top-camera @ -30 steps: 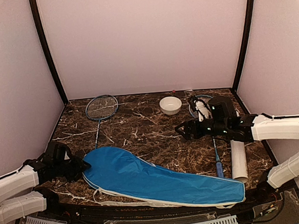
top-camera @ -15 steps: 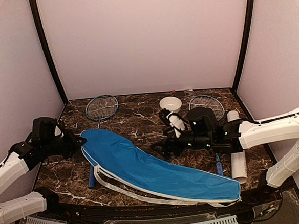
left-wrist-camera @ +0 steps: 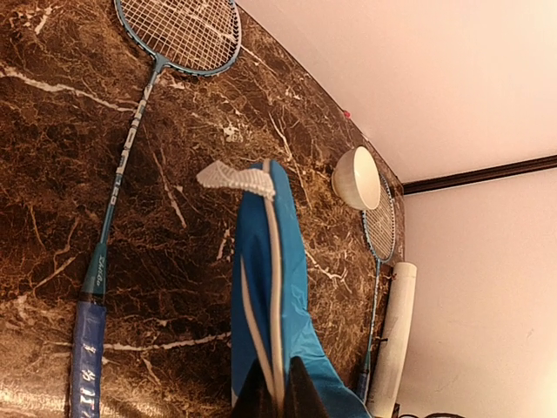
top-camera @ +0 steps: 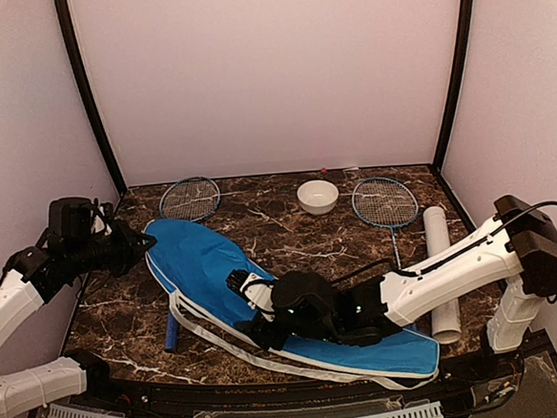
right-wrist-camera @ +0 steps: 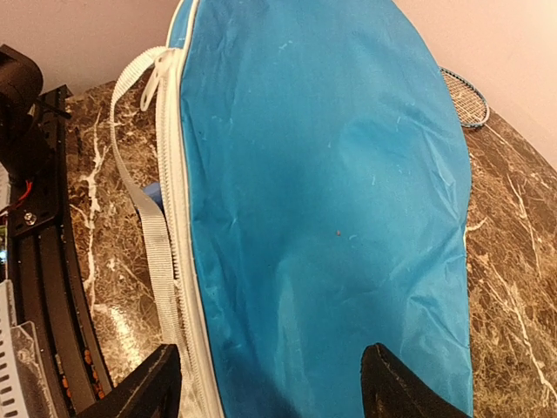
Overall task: Pack up the badminton gear
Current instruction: Pass from the left arm to the right, then pass from the right arm to the left
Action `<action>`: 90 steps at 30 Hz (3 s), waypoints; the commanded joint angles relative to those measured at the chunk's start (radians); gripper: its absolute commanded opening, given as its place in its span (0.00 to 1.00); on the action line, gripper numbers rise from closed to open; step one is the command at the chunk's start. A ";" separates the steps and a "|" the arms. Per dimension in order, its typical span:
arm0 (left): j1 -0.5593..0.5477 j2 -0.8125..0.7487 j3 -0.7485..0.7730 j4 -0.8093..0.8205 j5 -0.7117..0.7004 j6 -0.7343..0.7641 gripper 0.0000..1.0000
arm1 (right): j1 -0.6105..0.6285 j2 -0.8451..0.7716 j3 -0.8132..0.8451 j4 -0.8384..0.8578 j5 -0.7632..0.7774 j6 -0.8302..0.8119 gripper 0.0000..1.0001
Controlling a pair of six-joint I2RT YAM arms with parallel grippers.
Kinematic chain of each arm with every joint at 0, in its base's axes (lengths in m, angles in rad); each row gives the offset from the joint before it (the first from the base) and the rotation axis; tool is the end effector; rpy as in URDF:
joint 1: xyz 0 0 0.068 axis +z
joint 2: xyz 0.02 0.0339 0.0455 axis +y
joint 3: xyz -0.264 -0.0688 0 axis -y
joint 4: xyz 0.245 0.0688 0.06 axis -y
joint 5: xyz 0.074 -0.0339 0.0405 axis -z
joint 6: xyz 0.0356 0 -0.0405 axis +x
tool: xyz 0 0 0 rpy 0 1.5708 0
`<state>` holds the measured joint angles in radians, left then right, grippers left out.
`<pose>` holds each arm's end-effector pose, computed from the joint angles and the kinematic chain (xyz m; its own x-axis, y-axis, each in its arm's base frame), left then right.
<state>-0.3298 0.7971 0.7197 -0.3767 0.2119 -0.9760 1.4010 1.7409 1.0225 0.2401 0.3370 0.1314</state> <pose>0.1700 -0.0661 0.2955 -0.6429 -0.6358 -0.4271 -0.0661 0.6016 -0.7960 0.0765 0.3766 0.2081 -0.1925 -0.3909 -0.9001 -0.8628 0.5044 -0.0346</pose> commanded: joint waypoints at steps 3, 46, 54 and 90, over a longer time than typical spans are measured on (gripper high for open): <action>0.003 -0.007 0.036 -0.022 -0.015 0.021 0.00 | 0.046 0.075 0.073 0.003 0.133 -0.025 0.68; 0.005 0.425 0.788 -0.188 -0.246 0.631 0.75 | -0.129 0.046 0.458 -0.499 0.038 0.278 0.00; 0.003 0.510 0.744 -0.043 0.139 0.692 0.67 | -0.353 -0.024 0.526 -0.496 -0.227 0.561 0.00; -0.398 0.786 0.420 0.219 0.259 0.657 0.50 | -0.459 0.031 0.315 -0.228 -0.211 0.869 0.00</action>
<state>-0.7174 1.5745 1.1675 -0.1947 0.5030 -0.3046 0.9443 1.7748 1.3430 -0.0673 0.1093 0.9901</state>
